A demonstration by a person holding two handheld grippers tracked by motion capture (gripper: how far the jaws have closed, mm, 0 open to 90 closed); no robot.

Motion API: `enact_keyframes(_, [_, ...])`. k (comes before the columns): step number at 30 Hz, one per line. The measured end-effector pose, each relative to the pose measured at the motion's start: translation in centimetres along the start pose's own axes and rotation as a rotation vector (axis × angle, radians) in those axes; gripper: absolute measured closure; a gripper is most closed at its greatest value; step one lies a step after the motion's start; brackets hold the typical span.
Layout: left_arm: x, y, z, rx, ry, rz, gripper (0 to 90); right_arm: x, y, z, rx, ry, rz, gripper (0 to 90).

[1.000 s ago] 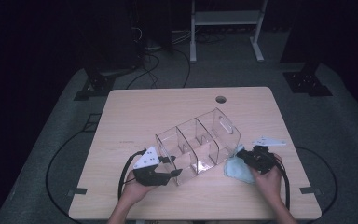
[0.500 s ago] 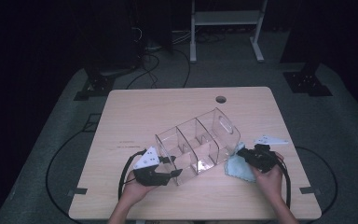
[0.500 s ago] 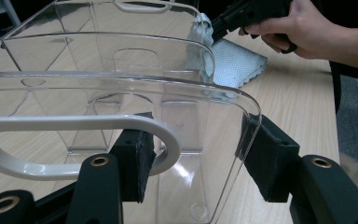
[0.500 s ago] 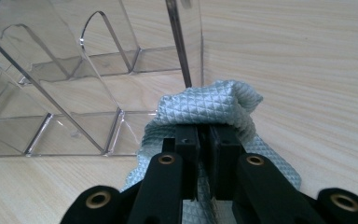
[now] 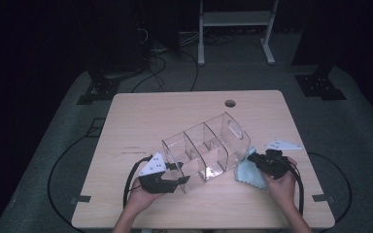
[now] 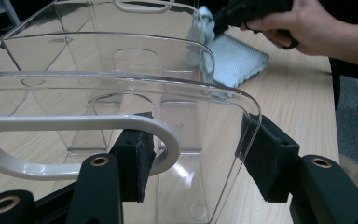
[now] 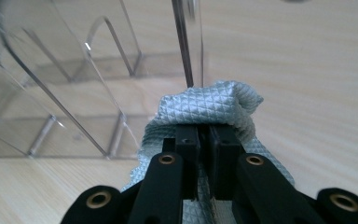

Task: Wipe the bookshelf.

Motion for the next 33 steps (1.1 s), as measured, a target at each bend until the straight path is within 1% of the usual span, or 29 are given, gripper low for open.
enact_keyframes(3, [0.0, 0.0, 0.0, 0.000, 0.001, 0.002, 46.1, -0.8, 0.9, -0.1, 0.001, 0.009, 0.038, 84.0])
enact_keyframes(5, [0.0, 0.0, 0.0, -0.001, 0.001, 0.001, 46.1, -0.6, 0.7, -0.1, -0.002, 0.008, 0.031, 84.0])
enact_keyframes(7, [0.0, 0.0, 0.0, -0.002, 0.002, 0.001, 46.2, 0.2, -0.1, 0.2, -0.007, -0.003, -0.007, 84.0])
enact_keyframes(10, [0.0, 0.0, 0.0, -0.003, 0.001, 0.001, 46.2, 1.5, -1.8, 0.4, -0.002, 0.001, -0.086, 84.0])
enact_keyframes(11, [0.0, 0.0, 0.0, -0.001, 0.001, 0.001, 46.1, 1.9, -2.3, 0.5, 0.004, 0.006, -0.103, 84.0])
enact_keyframes(12, [0.0, 0.0, 0.0, -0.001, 0.000, 0.001, 46.2, 2.3, -2.5, 0.5, 0.003, 0.000, -0.109, 84.0])
enact_keyframes(14, [0.0, 0.0, 0.0, 0.000, 0.001, 0.002, 46.1, 2.3, -2.3, 0.5, -0.001, -0.006, -0.095, 84.0])
enact_keyframes(17, [0.0, 0.0, 0.0, -0.001, 0.003, 0.002, 46.1, 1.1, -1.2, 0.3, -0.010, -0.005, -0.039, 83.9])
enact_keyframes(19, [0.0, 0.0, 0.0, -0.001, 0.003, 0.001, 46.1, 0.7, -0.7, 0.1, -0.008, 0.014, -0.029, 83.9])
enact_keyframes(20, [0.0, 0.0, 0.0, -0.002, 0.004, 0.003, 46.1, 0.8, -0.8, 0.1, -0.007, 0.011, -0.031, 84.0])
enact_keyframes(23, [0.0, 0.0, 0.0, -0.003, 0.002, 0.001, 46.1, 1.9, -1.8, 0.5, -0.018, -0.007, -0.071, 84.0])
enact_keyframes(25, [0.0, 0.0, 0.0, -0.004, 0.002, 0.002, 46.1, 2.8, -2.6, 0.7, -0.029, -0.031, -0.097, 84.0])
enact_keyframes(27, [0.0, 0.0, 0.0, -0.003, 0.003, 0.002, 46.2, 3.5, -3.0, 0.7, -0.032, -0.038, -0.114, 84.0])
enact_keyframes(29, [0.0, 0.0, -0.1, -0.002, 0.003, 0.003, 46.2, 3.6, -3.0, 0.7, -0.031, -0.041, -0.115, 84.0])
enact_keyframes(30, [0.0, 0.0, -0.1, -0.001, 0.003, 0.003, 46.2, 3.3, -2.9, 0.6, -0.028, -0.034, -0.108, 84.0])
enact_keyframes(33, [0.0, 0.0, -0.1, 0.000, 0.003, 0.003, 46.2, 2.2, -1.8, 0.4, -0.026, -0.025, -0.062, 84.0])
Point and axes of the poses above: each handheld gripper's, and its own axes: y roughly forward along the jaws, x roughly out of its top, z roughly to its left, the point moved 2 cm from there along y, roughly forward along the jaws, and after that the axes turned 3 degrees about -y, right-handed, at the moved point
